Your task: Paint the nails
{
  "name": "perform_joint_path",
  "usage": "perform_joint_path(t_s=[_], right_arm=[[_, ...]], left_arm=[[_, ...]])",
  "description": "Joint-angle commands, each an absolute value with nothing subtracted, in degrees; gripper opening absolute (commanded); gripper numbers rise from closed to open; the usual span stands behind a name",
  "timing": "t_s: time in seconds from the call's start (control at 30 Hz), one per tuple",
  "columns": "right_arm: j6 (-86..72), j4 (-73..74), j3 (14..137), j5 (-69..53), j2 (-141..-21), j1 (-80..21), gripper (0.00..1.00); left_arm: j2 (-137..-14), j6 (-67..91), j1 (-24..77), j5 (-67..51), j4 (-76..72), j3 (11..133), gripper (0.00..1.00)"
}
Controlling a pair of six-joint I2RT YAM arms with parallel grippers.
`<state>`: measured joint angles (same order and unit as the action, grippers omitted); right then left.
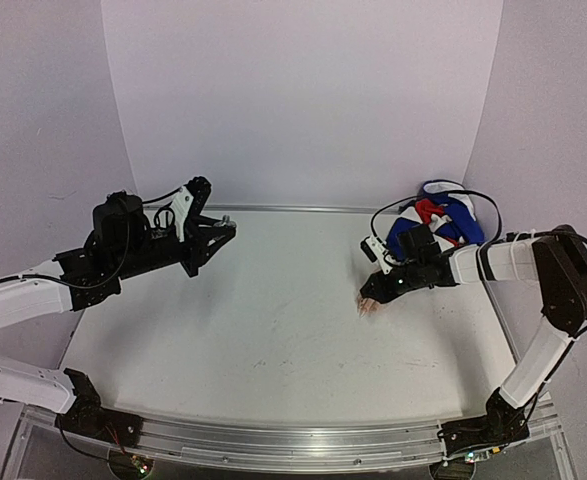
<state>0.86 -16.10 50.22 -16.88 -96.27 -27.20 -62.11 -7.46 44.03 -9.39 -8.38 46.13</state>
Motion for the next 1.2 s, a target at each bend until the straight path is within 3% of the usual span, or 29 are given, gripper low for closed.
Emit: perform_joint_path(t_s=[0.0, 1.17], right_arm=[[0.69, -15.40, 50.97, -16.57, -97.26, -27.52, 0.00], [0.88, -14.89, 51.50, -18.58, -98.79, -27.55, 0.00]], left_arm=[[-61.26, -7.01, 43.66, -10.46, -9.98, 48.50, 0.00], [-61.26, -6.94, 43.68, -10.47, -9.93, 48.43, 0.00]])
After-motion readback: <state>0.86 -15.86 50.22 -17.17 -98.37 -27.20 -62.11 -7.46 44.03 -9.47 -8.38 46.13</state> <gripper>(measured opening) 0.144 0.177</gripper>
